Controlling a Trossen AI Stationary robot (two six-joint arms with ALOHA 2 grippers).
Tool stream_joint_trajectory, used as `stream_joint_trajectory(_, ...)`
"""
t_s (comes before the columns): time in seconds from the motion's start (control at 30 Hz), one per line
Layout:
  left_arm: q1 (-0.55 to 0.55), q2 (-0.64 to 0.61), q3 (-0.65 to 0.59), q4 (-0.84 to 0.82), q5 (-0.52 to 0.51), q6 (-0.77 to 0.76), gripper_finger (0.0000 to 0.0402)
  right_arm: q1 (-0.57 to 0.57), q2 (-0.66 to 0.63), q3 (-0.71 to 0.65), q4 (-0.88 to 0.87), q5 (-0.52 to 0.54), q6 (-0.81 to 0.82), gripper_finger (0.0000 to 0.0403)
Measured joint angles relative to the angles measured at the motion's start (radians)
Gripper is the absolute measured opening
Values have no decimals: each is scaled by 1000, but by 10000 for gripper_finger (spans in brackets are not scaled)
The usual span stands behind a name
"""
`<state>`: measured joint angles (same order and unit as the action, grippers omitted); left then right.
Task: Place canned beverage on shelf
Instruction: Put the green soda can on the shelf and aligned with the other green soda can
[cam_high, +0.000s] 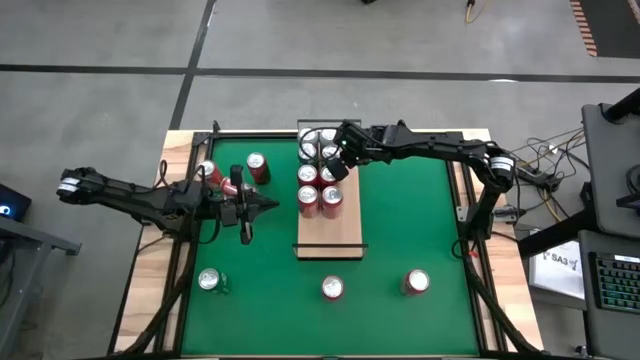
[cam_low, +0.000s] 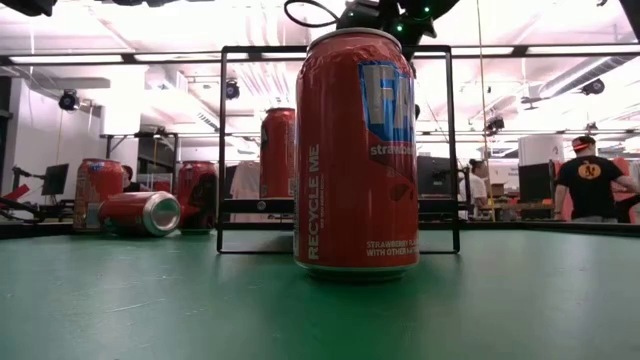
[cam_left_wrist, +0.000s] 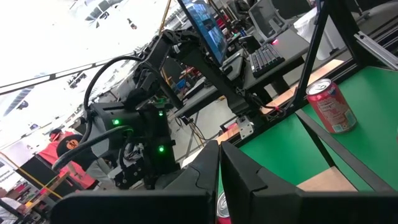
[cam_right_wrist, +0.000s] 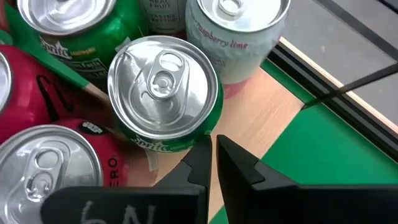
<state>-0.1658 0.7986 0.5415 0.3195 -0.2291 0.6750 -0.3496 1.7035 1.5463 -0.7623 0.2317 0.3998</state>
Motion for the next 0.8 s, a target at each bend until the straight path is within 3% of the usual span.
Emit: stream_joint_trajectory(0.8,0,0,0,-4,0,0,0,0,-4,3,63,4,-30,17)
